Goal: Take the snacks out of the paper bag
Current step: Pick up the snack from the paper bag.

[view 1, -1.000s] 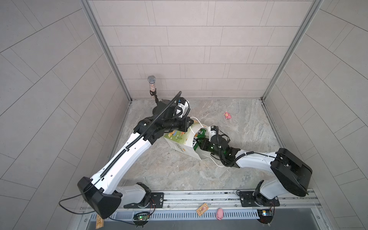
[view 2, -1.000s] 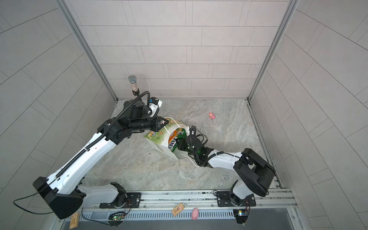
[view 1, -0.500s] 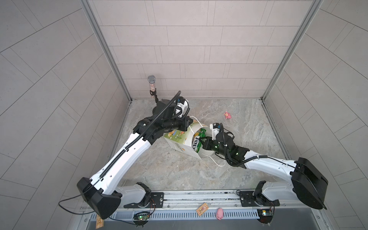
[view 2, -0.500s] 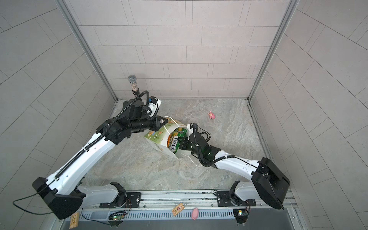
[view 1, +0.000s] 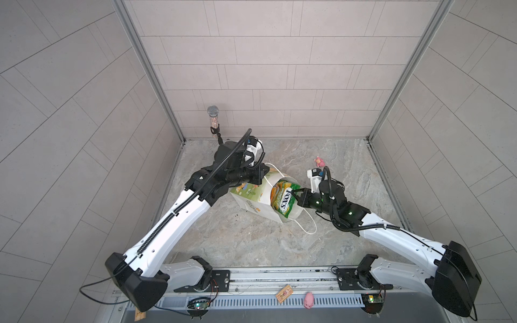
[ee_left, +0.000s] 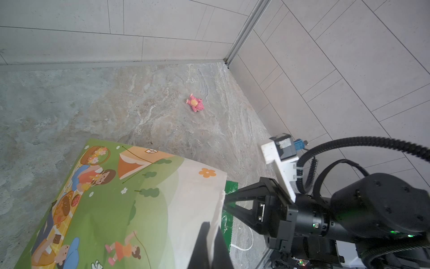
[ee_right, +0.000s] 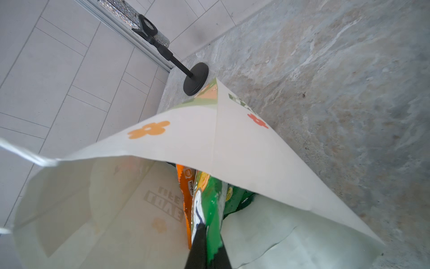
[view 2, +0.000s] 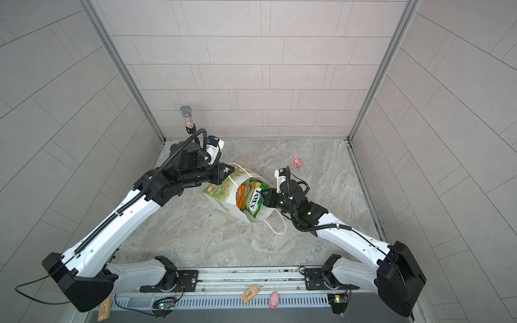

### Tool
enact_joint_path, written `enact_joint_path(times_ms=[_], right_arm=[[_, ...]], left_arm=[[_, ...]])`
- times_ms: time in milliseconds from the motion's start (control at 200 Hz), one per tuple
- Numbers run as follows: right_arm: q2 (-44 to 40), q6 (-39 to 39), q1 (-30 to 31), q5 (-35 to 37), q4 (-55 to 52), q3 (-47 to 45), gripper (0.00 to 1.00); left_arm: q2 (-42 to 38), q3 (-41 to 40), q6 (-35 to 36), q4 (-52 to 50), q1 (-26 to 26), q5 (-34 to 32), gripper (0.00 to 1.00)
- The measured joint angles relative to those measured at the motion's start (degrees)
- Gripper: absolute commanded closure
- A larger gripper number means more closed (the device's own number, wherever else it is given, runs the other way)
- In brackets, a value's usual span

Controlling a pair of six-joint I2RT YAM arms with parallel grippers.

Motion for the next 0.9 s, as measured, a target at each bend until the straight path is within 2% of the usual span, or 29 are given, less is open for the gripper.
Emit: enact_joint_path(times_ms=[490, 695, 901], right_arm=[[-7.21, -0.46, -4.13, -5.75, -8.41, 3.8, 1.0], [-12.2, -3.37, -5.6, -7.19, -15.89, 9.09, 1.0], [-15.96, -6.19, -9.94, -8.37, -21.49, 14.99, 1.0]], left_arm=[[-0.24, -1.33, -0.9, 0.94, 0.0, -3.13, 1.0], [-0.92, -1.92, -1.25, 1.2, 0.0, -6.54, 1.0], [-1.11, -2.25, -1.38, 1.6, 0.0, -7.08, 1.0]])
